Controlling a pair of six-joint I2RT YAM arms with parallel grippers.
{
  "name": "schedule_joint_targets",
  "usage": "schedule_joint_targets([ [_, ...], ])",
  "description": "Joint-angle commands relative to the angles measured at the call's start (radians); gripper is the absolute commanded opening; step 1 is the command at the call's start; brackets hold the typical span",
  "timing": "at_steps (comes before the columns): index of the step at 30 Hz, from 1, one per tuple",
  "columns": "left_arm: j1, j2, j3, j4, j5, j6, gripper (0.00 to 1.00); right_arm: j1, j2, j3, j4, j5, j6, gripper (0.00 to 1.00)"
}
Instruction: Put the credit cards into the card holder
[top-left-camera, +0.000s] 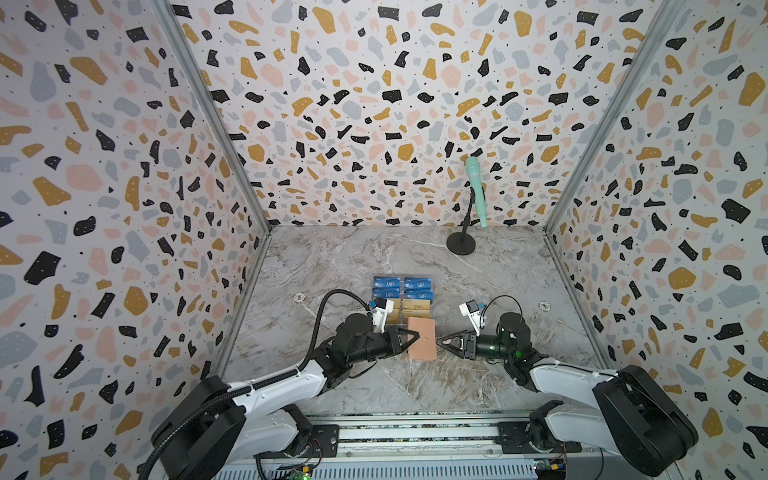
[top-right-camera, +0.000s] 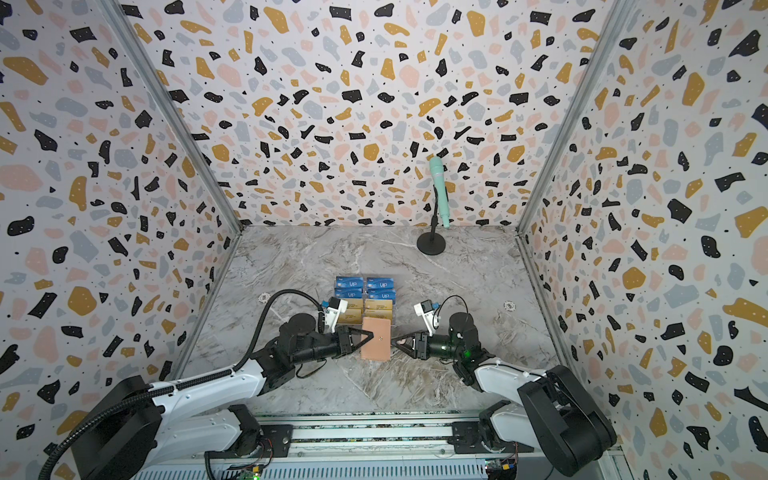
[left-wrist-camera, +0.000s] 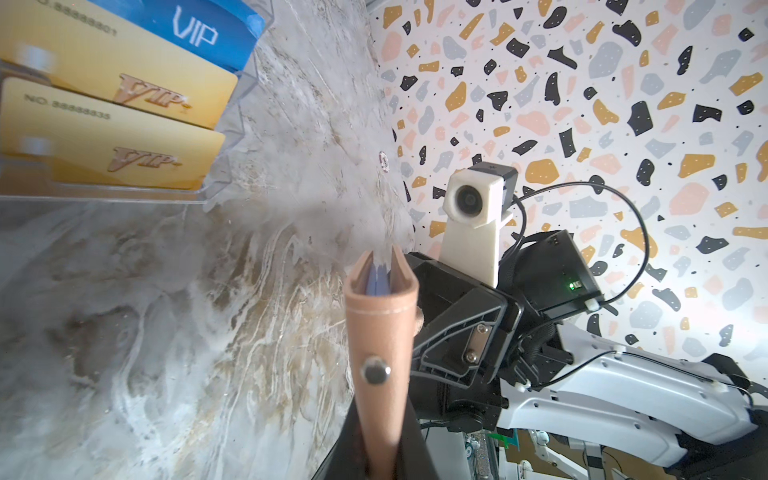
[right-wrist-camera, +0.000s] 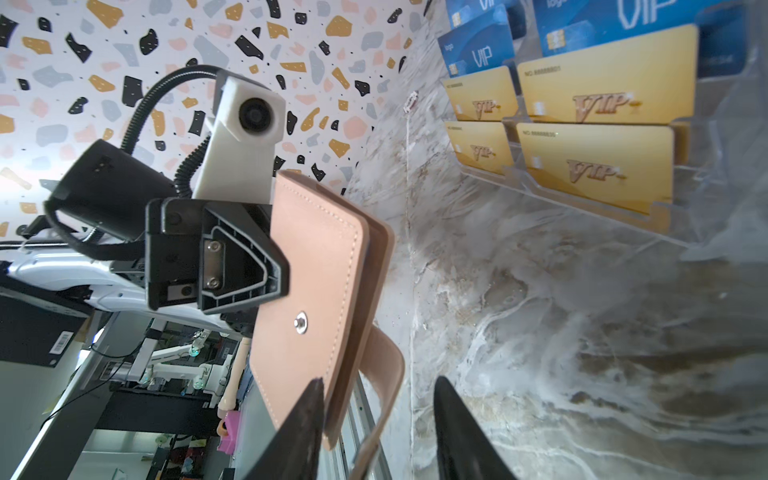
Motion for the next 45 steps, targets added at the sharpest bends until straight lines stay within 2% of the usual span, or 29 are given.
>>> schedule_joint_targets([
  [1, 0.006, -0.010, -0.009, 0.106, 0.039, -0.031, 0.00, -0.011, -0.003, -0.026, 0.136, -0.057, 0.055, 0.43],
  [12, 0.003, 0.000, -0.030, 0.192, 0.070, -0.072, 0.00, -0.027, 0.146, -0.055, 0.485, -0.150, 0.201, 0.40],
  [18, 0.001, 0.007, -0.032, 0.204, 0.085, -0.072, 0.00, -0.026, 0.258, -0.060, 0.740, -0.182, 0.309, 0.40],
  [24, 0.002, 0.008, -0.043, 0.223, 0.086, -0.077, 0.00, -0.027, 0.400, -0.060, 1.040, -0.195, 0.468, 0.40],
  [27, 0.001, 0.013, -0.048, 0.241, 0.093, -0.083, 0.00, -0.013, 0.425, -0.043, 1.040, -0.201, 0.467, 0.38],
  [45, 0.001, 0.048, -0.073, 0.408, 0.125, -0.142, 0.00, 0.018, 0.323, 0.012, 1.041, -0.225, 0.537, 0.38],
])
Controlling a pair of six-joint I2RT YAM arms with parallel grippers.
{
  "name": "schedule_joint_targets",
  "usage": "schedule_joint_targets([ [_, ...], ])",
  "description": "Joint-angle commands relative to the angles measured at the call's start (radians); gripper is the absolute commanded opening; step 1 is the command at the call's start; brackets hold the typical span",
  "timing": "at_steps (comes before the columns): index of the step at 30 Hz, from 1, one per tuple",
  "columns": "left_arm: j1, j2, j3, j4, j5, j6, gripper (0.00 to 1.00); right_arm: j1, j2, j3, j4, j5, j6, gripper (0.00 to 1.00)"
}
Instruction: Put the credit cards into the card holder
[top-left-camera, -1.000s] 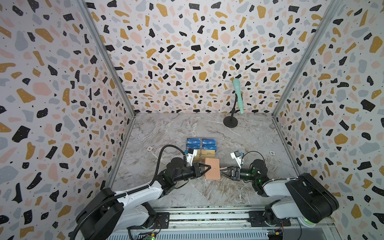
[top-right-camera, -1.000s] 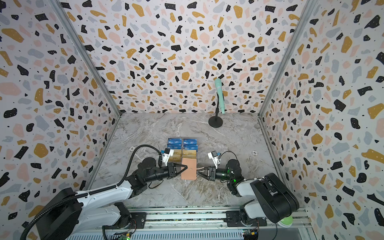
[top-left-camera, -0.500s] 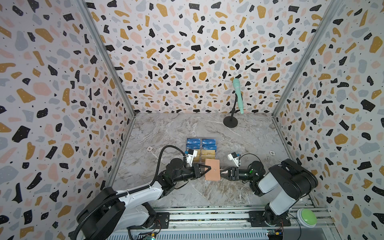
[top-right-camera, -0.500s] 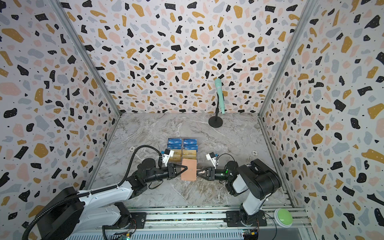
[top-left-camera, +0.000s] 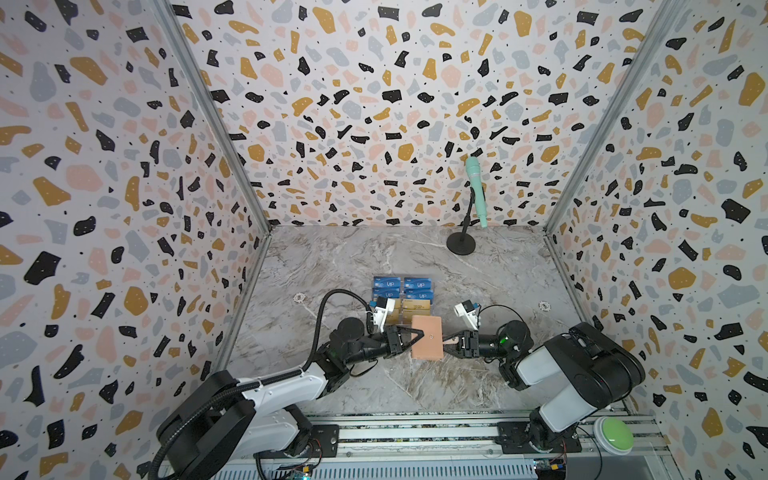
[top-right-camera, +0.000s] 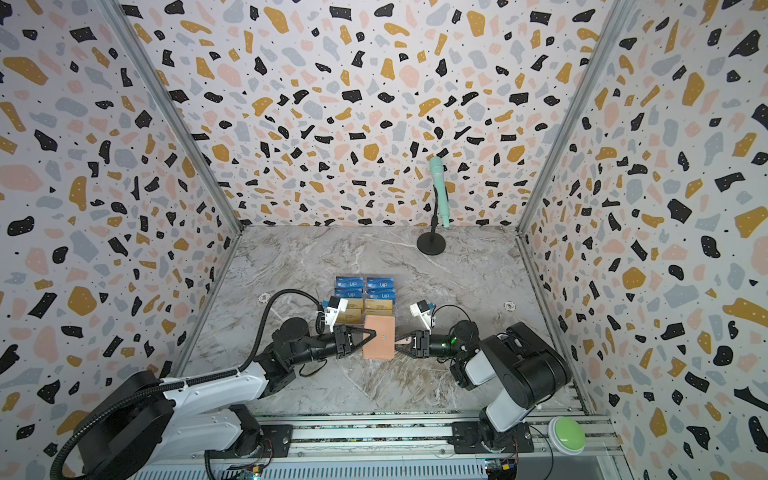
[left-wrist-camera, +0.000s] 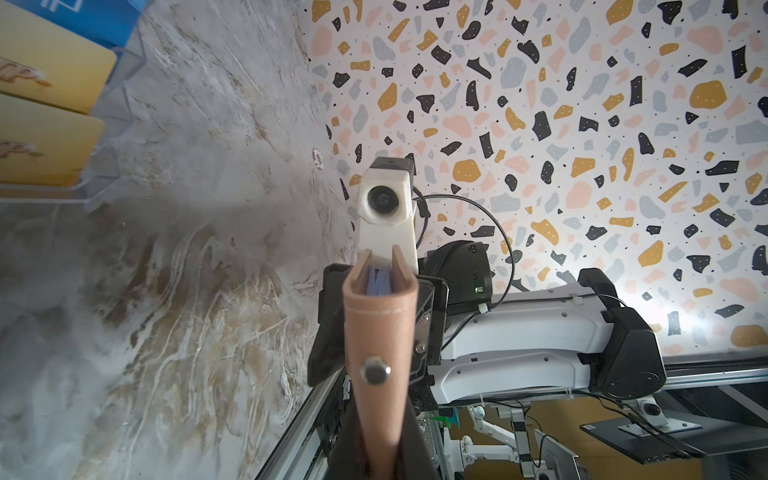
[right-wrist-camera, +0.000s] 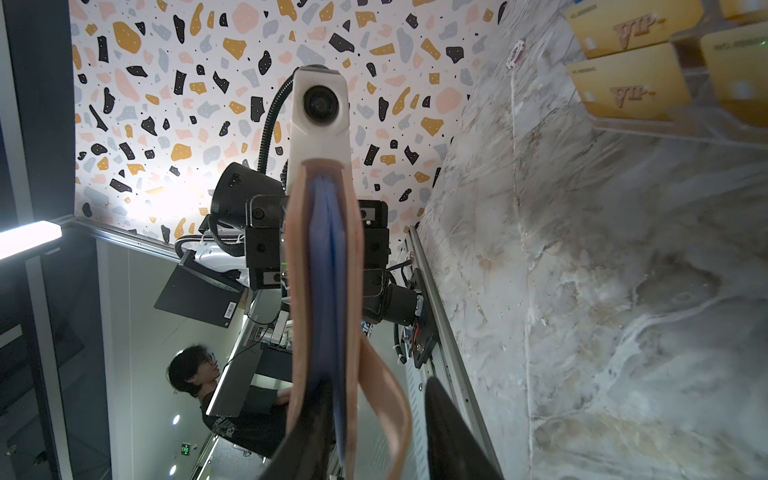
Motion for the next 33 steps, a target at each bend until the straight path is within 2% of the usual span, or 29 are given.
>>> schedule_joint_targets([
  [1, 0.001, 0.009, -0.010, 0.114, 0.035, -0.018, 0.00, 0.019, -0.041, 0.042, 0.268, -0.022, 0.028, 0.37],
  [10, 0.001, 0.014, -0.002, 0.131, 0.051, -0.017, 0.00, 0.027, -0.045, 0.054, 0.268, -0.023, 0.044, 0.26],
  [11, 0.001, 0.011, -0.004, 0.134, 0.052, -0.019, 0.00, 0.028, -0.044, 0.052, 0.268, -0.026, 0.045, 0.27],
  [14, 0.001, 0.001, -0.010, 0.135, 0.048, -0.021, 0.00, 0.012, -0.048, 0.041, 0.268, -0.040, 0.052, 0.45],
  [24, 0.002, -0.015, -0.012, 0.121, 0.044, -0.017, 0.00, -0.035, -0.077, 0.003, 0.267, -0.059, 0.058, 0.47],
  [31, 0.002, -0.019, -0.014, 0.107, 0.044, -0.012, 0.00, -0.042, -0.082, 0.009, 0.266, -0.074, 0.064, 0.53],
  [33, 0.001, -0.020, -0.015, 0.106, 0.044, -0.010, 0.00, -0.050, -0.091, 0.007, 0.266, -0.078, 0.068, 0.59],
])
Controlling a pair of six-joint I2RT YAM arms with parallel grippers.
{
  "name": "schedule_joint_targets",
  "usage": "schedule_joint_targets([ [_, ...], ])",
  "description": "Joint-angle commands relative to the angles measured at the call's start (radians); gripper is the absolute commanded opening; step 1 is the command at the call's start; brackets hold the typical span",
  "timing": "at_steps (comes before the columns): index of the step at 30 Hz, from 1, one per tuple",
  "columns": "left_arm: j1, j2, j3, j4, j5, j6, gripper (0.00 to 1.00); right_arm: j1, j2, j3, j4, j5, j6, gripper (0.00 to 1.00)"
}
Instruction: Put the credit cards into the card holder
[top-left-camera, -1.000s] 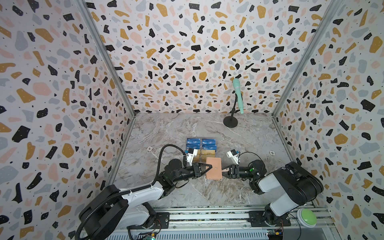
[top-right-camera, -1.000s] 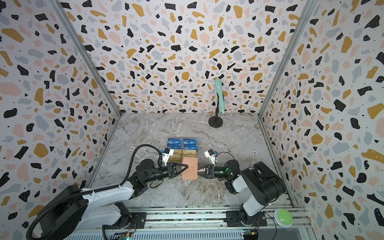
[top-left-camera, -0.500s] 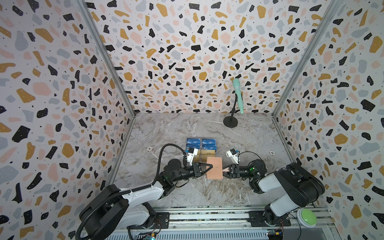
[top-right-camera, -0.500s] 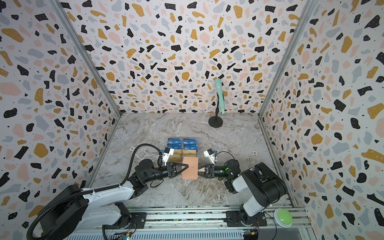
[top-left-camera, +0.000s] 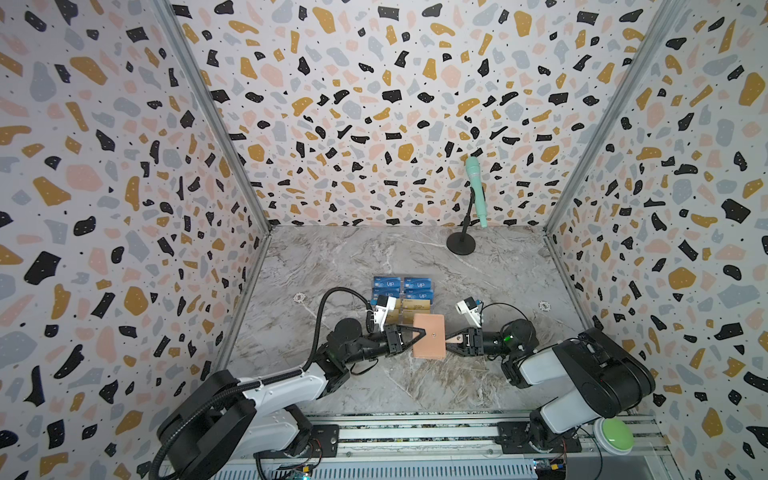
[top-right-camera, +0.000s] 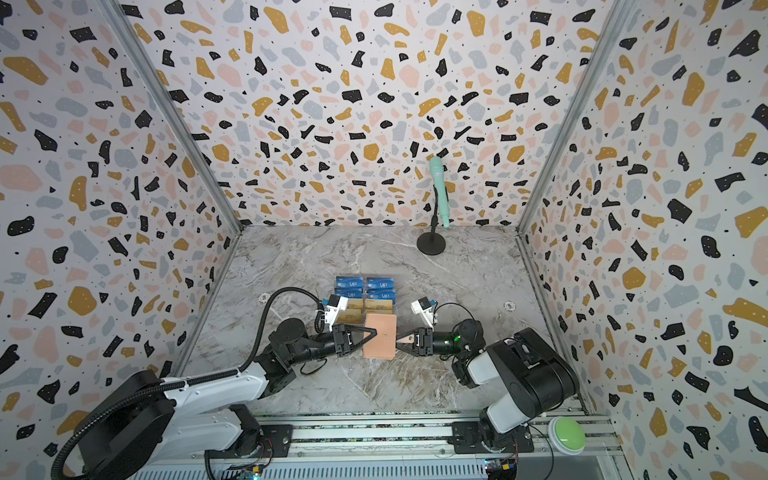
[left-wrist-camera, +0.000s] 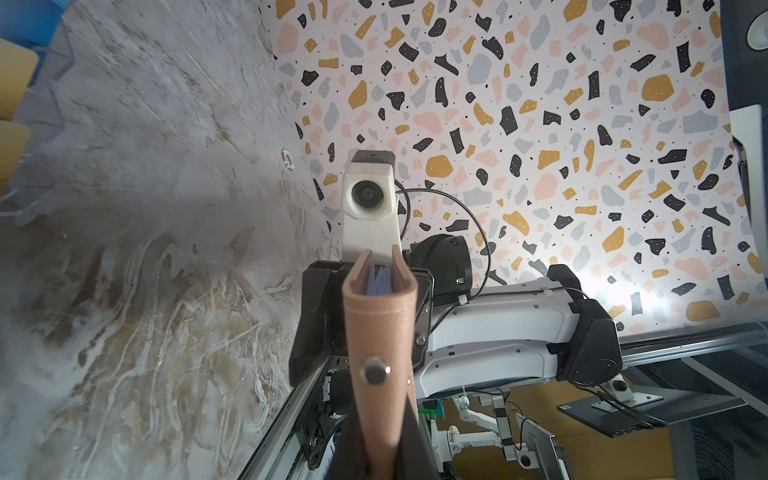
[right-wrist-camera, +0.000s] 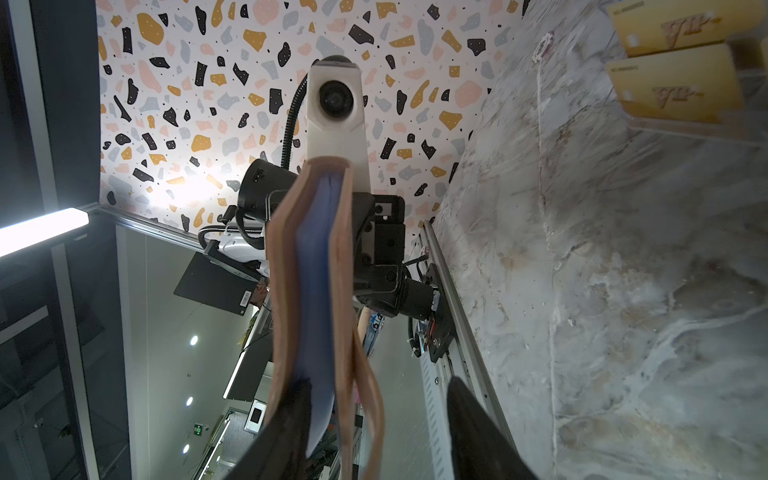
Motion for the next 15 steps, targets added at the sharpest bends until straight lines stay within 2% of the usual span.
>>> schedule_joint_targets([
  [1, 0.000, -0.018, -0.013, 0.037, 0.016, 0.008, 0.00, -0.011, -0.037, 0.001, 0.265, -0.029, 0.009, 0.61],
  [7, -0.001, -0.016, -0.010, 0.029, 0.016, 0.014, 0.00, -0.016, -0.042, 0.009, 0.268, -0.038, 0.018, 0.65],
  [15, -0.001, -0.017, -0.001, 0.029, 0.024, 0.011, 0.00, 0.023, 0.004, 0.044, 0.267, -0.029, 0.008, 0.57],
])
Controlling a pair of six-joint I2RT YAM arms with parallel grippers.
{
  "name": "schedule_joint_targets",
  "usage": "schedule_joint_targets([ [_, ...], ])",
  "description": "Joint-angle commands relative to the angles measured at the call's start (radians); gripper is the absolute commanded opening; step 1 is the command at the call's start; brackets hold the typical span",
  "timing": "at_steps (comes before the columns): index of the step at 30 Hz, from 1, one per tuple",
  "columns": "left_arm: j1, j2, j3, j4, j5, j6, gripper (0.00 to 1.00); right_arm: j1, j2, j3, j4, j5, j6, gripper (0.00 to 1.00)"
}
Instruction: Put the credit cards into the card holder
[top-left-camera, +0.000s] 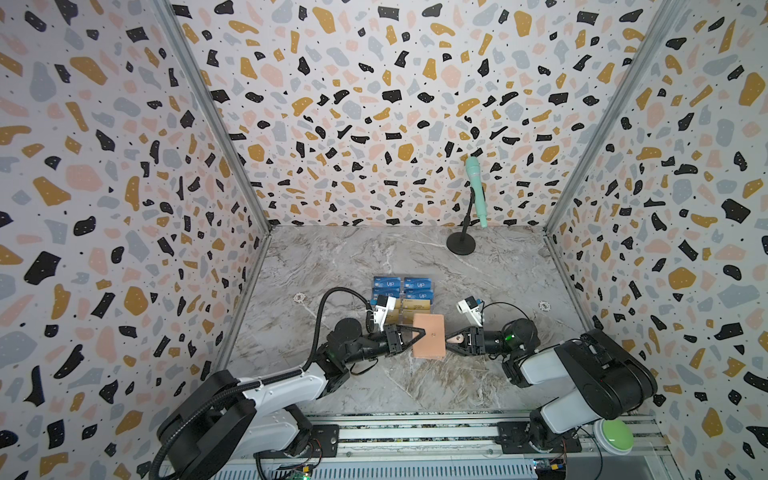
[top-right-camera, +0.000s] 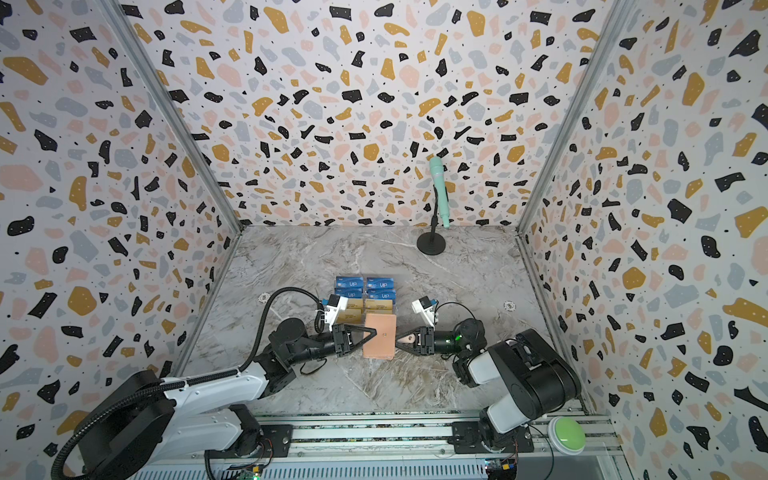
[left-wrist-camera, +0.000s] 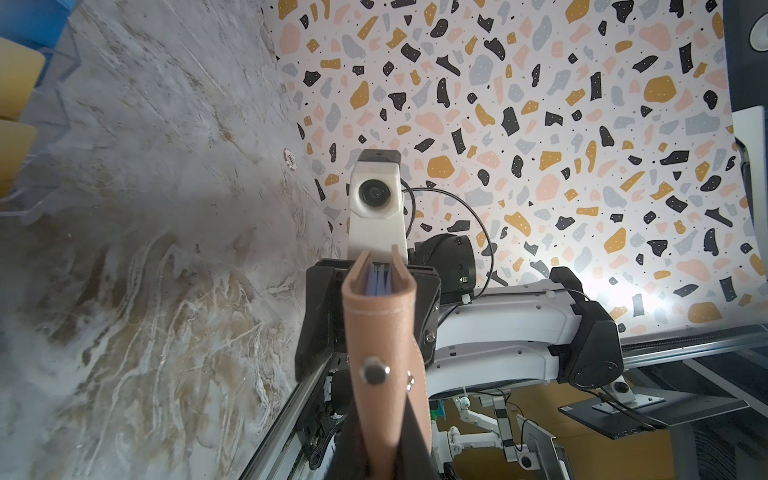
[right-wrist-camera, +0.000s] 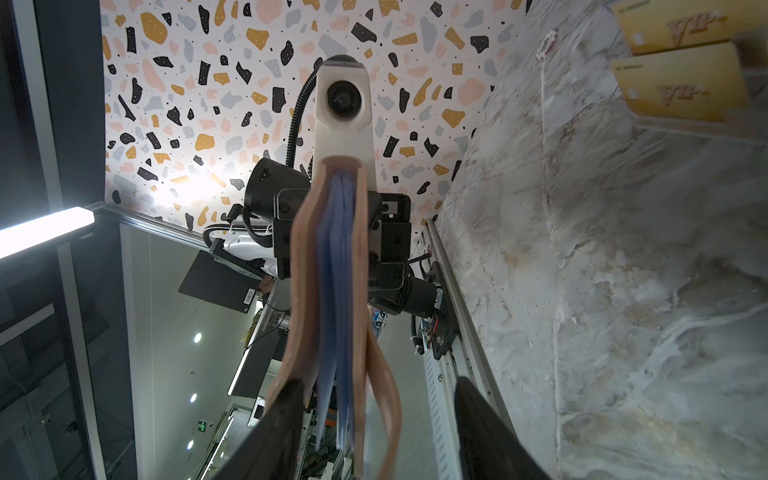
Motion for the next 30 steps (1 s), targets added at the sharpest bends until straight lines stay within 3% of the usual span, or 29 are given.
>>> schedule_joint_targets([
  [1, 0.000, -0.016, 0.000, 0.031, 0.023, 0.011, 0.00, 0.024, 0.016, 0.038, 0.267, -0.011, -0.010, 0.57],
  [8, -0.001, -0.010, 0.000, 0.031, 0.025, 0.012, 0.00, 0.034, 0.026, 0.057, 0.267, -0.015, -0.007, 0.57],
  [19, 0.000, 0.006, 0.006, 0.032, 0.020, 0.016, 0.00, 0.058, 0.023, 0.074, 0.267, -0.012, 0.002, 0.36],
  [23, 0.000, 0.010, 0.010, 0.024, 0.021, 0.020, 0.00, 0.060, 0.013, 0.078, 0.267, -0.012, 0.012, 0.19],
  [30, 0.000, -0.002, 0.044, -0.061, -0.006, 0.038, 0.01, 0.062, 0.010, 0.083, 0.267, -0.012, 0.014, 0.06],
])
